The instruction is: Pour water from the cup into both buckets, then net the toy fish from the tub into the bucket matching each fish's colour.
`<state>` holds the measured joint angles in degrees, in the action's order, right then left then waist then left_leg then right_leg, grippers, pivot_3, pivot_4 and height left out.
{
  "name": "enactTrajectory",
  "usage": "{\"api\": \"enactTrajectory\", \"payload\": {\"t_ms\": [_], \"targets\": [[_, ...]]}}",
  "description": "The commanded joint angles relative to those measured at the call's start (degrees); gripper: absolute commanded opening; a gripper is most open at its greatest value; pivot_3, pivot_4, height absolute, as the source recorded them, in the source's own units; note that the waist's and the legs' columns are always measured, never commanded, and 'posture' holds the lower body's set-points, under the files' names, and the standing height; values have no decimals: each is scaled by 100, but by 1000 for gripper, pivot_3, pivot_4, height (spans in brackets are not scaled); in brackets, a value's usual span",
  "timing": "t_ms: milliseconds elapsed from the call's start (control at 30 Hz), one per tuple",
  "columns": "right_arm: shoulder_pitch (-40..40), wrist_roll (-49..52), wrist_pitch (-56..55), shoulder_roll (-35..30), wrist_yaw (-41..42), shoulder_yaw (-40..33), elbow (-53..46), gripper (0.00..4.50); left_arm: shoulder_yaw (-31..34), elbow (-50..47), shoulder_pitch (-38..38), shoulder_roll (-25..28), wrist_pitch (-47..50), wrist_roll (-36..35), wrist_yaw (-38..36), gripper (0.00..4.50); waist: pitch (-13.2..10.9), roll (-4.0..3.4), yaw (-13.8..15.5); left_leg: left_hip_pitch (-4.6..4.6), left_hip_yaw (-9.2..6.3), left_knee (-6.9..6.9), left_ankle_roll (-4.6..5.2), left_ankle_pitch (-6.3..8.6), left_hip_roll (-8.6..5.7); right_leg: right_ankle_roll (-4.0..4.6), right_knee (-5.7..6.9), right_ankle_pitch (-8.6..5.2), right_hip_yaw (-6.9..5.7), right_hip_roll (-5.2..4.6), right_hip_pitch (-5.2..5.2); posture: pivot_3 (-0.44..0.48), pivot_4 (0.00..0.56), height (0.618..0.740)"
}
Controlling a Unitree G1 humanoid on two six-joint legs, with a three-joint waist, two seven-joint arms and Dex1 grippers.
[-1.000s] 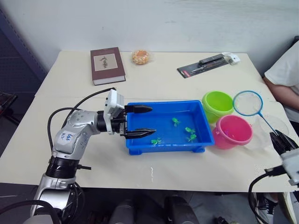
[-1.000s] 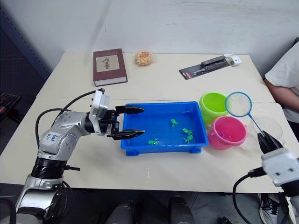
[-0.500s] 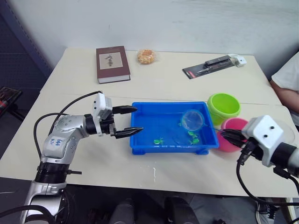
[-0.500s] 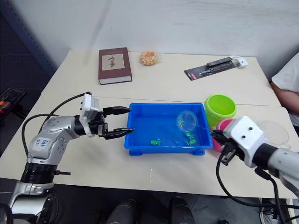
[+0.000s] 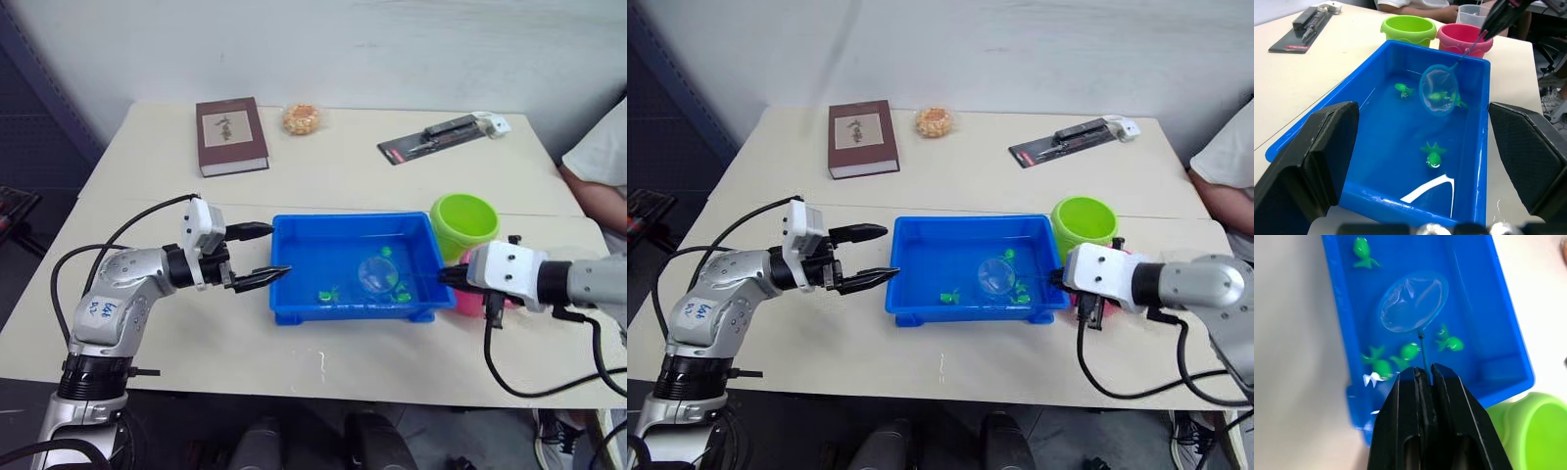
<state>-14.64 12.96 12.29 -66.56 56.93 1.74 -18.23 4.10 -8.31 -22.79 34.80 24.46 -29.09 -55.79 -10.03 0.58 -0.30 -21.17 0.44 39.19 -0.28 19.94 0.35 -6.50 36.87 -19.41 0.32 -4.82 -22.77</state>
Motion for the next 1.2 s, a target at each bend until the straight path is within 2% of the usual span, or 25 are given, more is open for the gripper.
{"api": "enactTrajectory", "payload": {"t_ms": [33,333,567,733,900,1100,1200], "targets": [[-235,-289,-274,98,169,83,312,0,191,-281,99,40,20,-147,77,4489,0,0,6,0,0,-1,-1,0,2,0,1,0,0,-7,0,0,150,738],[-629,-1026,-1209,-67,650,190,1058,0,248,-312,191,43,24,-166,127,4489,0,-1,12,-2,0,0,-2,0,-13,0,0,0,-12,-33,0,0,150,738],[-881,-1319,-1590,-180,1127,294,1236,0,197,-358,193,18,62,-157,103,4489,-1,-2,5,-1,0,0,-1,-1,-17,0,0,0,-16,-38,-1,0,150,738],[-1001,-1282,-1100,-113,1560,499,969,0,56,-339,148,206,83,-83,-181,4489,-1,-3,3,-1,0,1,-1,-1,-19,0,0,0,-16,-41,-1,0,150,738],[-1088,-1214,-552,76,1614,516,896,0,-14,-317,161,401,96,-76,-392,4489,-1,-3,6,-1,-1,0,-1,-1,-21,0,-1,0,-17,-45,-1,0,150,738],[-1119,-621,1452,626,1362,324,584,0,39,-319,152,448,135,-108,-380,4489,-2,-3,10,-3,-4,0,0,-2,-24,0,1,0,-18,-49,-1,0,150,738],[-1207,-300,2111,766,1296,198,471,0,42,-324,154,445,148,-109,-367,4489,-2,-4,7,-3,-5,0,0,-2,-24,0,2,0,-19,-50,-1,0,150,738]]}}
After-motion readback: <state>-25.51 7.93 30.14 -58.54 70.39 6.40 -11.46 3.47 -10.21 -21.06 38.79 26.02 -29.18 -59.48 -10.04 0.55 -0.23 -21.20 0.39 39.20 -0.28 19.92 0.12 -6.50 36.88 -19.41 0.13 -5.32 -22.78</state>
